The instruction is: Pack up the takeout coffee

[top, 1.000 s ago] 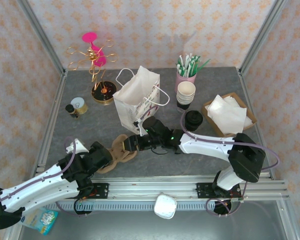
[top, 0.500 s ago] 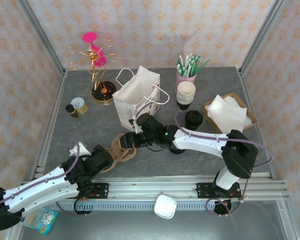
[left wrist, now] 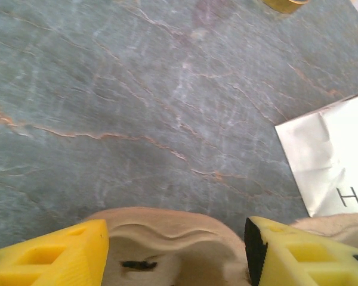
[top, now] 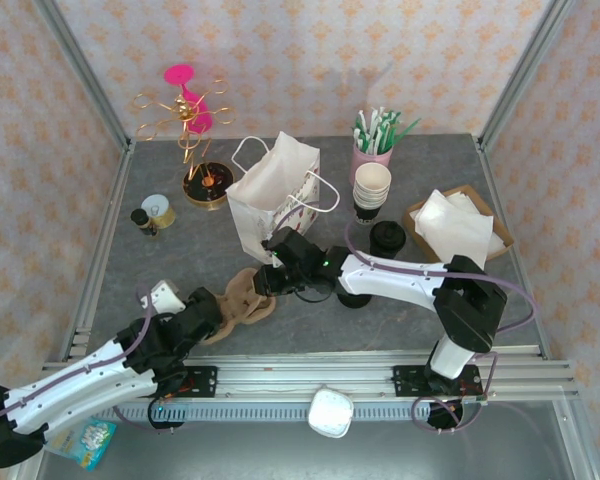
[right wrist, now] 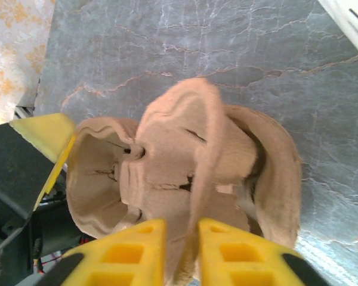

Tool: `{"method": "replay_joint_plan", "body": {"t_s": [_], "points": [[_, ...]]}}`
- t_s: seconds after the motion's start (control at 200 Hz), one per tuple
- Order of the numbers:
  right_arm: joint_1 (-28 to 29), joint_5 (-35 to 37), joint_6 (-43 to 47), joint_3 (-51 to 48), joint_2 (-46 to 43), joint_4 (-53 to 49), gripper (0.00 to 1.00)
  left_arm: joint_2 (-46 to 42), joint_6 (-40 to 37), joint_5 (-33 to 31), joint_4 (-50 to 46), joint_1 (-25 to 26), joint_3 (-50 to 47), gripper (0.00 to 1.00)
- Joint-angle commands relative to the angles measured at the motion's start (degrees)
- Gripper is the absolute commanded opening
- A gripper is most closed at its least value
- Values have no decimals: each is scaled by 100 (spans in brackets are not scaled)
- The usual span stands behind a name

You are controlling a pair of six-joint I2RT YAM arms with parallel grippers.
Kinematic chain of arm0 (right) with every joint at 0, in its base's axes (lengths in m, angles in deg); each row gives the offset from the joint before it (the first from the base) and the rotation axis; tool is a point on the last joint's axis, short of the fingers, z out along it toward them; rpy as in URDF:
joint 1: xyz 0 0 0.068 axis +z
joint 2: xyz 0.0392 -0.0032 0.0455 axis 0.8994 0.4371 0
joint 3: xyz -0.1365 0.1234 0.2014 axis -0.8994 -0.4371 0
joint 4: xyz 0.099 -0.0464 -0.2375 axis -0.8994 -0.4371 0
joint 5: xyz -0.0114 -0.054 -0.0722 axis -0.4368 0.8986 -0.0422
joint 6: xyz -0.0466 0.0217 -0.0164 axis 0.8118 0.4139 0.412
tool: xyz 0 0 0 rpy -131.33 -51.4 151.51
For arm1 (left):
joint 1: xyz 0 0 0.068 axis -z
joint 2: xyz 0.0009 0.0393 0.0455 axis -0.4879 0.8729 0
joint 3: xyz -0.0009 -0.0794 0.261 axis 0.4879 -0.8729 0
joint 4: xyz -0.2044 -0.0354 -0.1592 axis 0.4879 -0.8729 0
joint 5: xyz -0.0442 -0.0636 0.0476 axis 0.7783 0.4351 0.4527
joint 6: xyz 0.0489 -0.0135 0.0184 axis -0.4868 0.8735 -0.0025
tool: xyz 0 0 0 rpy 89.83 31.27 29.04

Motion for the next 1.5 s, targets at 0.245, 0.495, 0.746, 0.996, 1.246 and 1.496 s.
{"method": "replay_joint_plan", "body": {"t_s": [0.245, 0.495, 0.746, 0.996, 1.246, 1.496], "points": [[168, 588, -246, 3, -501, -199, 0, 361, -764, 95, 624, -189, 319, 61], [167, 729, -652, -99, -963, -123, 0, 373, -1418, 448, 801, -608, 502, 62], [171, 946, -967, -108, -1201, -233, 0, 883, -2175, 1176, 1155, -1057, 698, 62], [171, 1257, -1195, -165, -1501, -329, 0, 1343, -2727, 1821, 1312, -1060, 1029, 60], [180, 1226, -1492, -409, -1568, -89, 0, 1370, -3078, 2295, 1489, -1048, 1065, 57], [213, 1202, -1497, -473, -1401, 73, 0, 1635, -2994, 3069, 2003, -1039, 953, 57]]}}
